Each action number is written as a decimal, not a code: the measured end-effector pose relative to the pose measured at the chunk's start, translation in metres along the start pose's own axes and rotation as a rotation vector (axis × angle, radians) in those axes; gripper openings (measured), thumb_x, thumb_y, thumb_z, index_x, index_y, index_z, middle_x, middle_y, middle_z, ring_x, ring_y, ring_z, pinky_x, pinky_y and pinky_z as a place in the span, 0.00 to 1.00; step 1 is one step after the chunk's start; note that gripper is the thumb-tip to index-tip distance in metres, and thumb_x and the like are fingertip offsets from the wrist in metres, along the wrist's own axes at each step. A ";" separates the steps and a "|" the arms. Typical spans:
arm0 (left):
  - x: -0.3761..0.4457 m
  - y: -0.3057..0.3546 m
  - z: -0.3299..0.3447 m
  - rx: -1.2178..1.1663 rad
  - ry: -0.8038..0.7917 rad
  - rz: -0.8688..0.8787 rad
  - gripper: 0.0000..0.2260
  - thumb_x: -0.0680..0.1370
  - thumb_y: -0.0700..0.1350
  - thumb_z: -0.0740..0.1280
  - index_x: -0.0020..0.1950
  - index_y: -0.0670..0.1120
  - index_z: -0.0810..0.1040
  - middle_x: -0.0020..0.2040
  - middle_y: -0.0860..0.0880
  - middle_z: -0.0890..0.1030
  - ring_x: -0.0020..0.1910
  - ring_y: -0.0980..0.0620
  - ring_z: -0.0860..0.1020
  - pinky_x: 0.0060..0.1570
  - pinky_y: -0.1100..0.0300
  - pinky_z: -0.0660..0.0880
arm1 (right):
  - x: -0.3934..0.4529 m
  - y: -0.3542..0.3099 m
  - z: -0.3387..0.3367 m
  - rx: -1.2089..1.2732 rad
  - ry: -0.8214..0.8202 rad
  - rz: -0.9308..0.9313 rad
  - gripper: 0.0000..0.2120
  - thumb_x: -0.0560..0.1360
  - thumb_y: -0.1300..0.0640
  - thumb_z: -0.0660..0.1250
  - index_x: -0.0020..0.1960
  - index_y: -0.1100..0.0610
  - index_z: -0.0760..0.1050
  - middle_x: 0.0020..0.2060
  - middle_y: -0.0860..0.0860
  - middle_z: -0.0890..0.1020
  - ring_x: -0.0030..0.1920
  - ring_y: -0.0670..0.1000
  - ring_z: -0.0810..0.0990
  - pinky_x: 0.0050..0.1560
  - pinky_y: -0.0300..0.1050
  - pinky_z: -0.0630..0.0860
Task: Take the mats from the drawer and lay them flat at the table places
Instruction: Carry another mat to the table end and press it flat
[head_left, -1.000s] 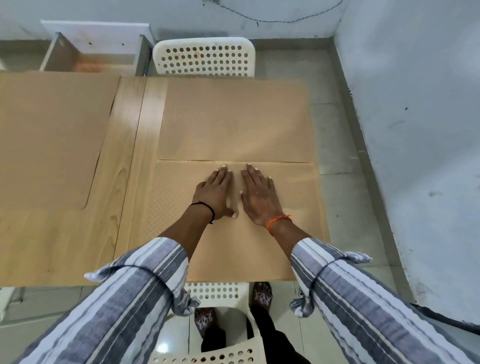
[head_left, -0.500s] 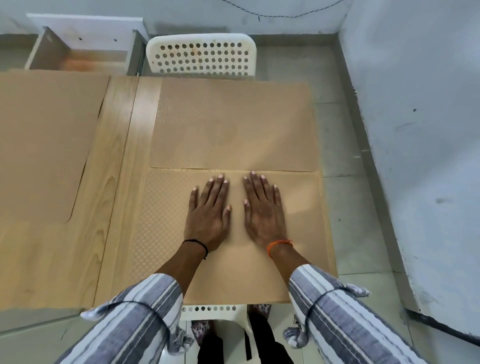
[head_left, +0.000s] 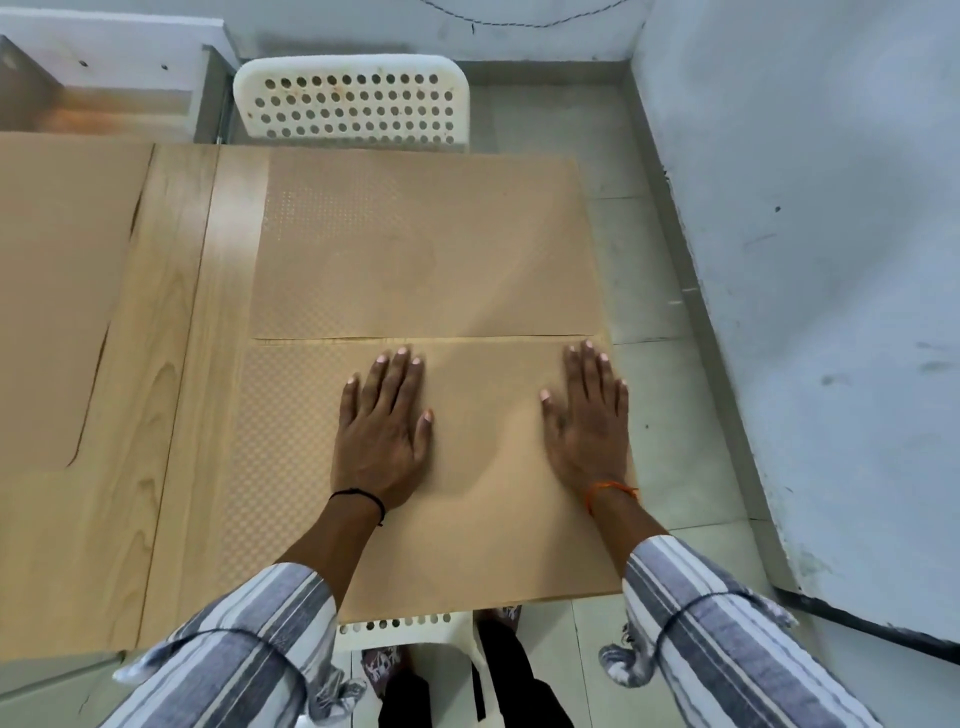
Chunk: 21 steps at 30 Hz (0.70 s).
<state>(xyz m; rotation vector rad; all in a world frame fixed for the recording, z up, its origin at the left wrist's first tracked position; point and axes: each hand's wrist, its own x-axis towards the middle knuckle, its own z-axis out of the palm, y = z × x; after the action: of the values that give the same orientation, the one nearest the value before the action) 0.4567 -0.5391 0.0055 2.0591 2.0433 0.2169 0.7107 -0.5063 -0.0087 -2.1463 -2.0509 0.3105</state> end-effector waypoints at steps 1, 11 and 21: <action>0.000 0.000 0.000 0.000 0.004 -0.001 0.28 0.81 0.54 0.51 0.80 0.51 0.50 0.80 0.53 0.51 0.79 0.52 0.47 0.76 0.46 0.47 | 0.000 0.005 -0.001 0.004 -0.007 0.024 0.32 0.80 0.40 0.48 0.80 0.51 0.51 0.80 0.48 0.52 0.80 0.51 0.51 0.77 0.58 0.52; 0.001 -0.001 0.002 -0.006 0.020 0.003 0.28 0.80 0.54 0.52 0.80 0.51 0.51 0.80 0.52 0.52 0.79 0.51 0.49 0.76 0.46 0.47 | -0.077 -0.057 -0.004 0.049 -0.063 -0.143 0.35 0.80 0.41 0.52 0.80 0.57 0.47 0.80 0.54 0.47 0.80 0.54 0.45 0.78 0.60 0.45; -0.001 -0.001 0.001 0.006 -0.002 0.000 0.28 0.81 0.54 0.52 0.80 0.51 0.50 0.80 0.51 0.51 0.79 0.51 0.48 0.76 0.47 0.46 | -0.134 -0.031 -0.001 -0.040 -0.114 -0.103 0.34 0.80 0.40 0.52 0.80 0.54 0.48 0.80 0.50 0.47 0.80 0.52 0.44 0.78 0.58 0.50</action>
<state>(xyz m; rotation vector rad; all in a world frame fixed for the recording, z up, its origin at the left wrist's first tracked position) 0.4558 -0.5399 0.0039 2.0621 2.0450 0.2085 0.6758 -0.6388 0.0058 -2.0816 -2.2390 0.3900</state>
